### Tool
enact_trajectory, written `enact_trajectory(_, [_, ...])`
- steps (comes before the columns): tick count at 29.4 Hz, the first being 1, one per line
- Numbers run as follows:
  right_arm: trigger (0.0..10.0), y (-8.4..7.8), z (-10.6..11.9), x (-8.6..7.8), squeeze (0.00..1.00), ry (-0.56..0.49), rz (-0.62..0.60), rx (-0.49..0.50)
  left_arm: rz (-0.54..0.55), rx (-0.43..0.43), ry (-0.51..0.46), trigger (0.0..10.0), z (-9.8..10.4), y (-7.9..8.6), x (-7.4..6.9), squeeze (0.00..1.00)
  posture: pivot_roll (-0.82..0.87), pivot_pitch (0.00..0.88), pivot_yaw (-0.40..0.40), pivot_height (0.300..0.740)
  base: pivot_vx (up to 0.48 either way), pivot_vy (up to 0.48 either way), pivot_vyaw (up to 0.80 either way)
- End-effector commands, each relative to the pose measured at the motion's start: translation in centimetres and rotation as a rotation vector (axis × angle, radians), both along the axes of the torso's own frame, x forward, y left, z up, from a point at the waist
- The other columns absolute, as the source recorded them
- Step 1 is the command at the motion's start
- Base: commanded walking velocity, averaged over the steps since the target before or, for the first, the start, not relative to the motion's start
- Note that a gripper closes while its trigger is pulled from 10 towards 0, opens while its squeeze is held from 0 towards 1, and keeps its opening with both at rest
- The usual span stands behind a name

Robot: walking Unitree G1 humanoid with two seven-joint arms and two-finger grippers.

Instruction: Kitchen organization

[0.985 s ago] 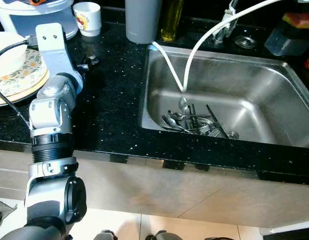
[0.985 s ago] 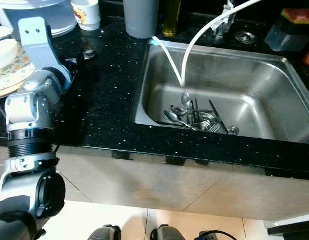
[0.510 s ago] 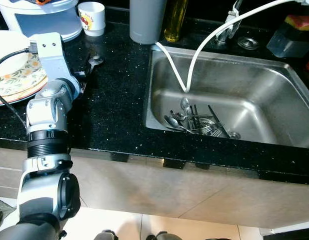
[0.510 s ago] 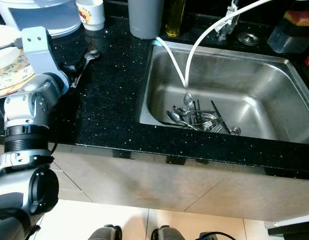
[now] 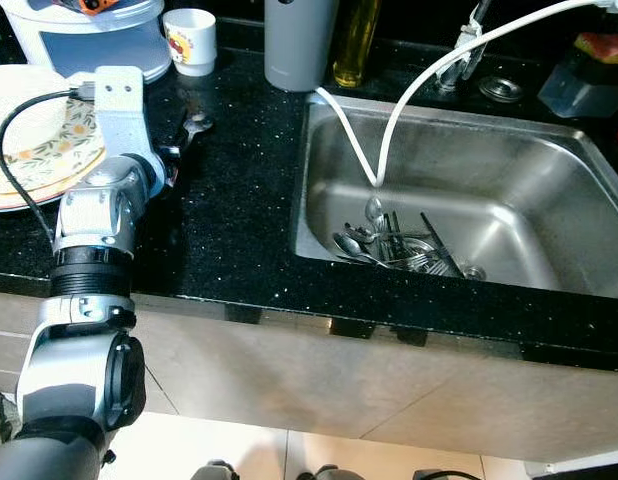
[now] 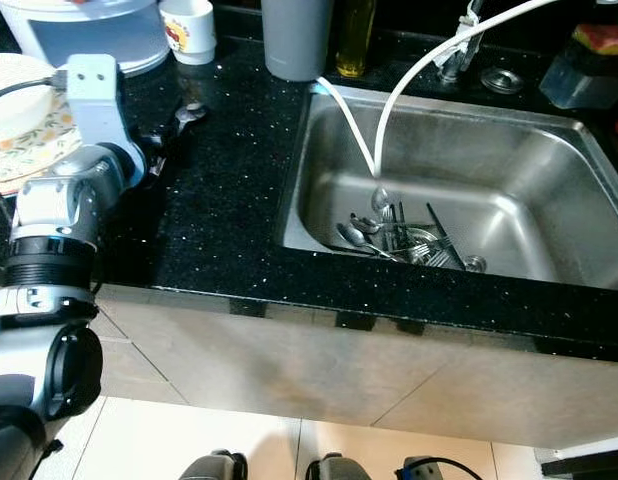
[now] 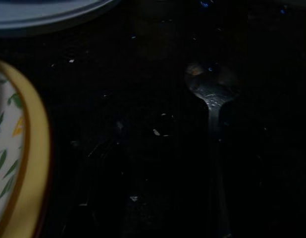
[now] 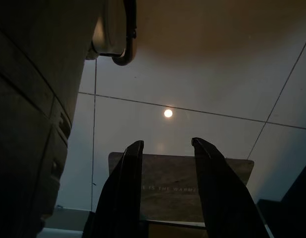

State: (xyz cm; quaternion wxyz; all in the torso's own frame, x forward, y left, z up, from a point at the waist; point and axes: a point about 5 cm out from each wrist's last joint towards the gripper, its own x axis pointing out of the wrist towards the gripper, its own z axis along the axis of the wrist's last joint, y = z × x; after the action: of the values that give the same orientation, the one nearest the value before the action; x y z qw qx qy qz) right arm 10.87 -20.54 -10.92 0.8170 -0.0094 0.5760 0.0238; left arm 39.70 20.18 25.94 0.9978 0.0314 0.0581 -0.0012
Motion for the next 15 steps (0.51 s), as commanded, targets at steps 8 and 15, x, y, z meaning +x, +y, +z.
enact_trajectory(8, [10.0, -0.35, -0.12, -0.64, 0.00, 0.021, -0.007, -0.012, -0.075, 0.068, 0.060, 10.0, -1.74, -0.94, 0.32, 0.00, 0.05, 0.139, -0.050, 0.740, 0.000, 0.000, 0.00])
enact_trajectory(15, [10.0, -0.41, -0.09, -0.53, 0.00, 0.019, -0.008, -0.016, -0.097, 0.031, 0.090, 10.0, -2.36, -0.96, 0.40, 0.00, 0.05, 0.138, -0.048, 0.740, 0.000, 0.000, 0.00])
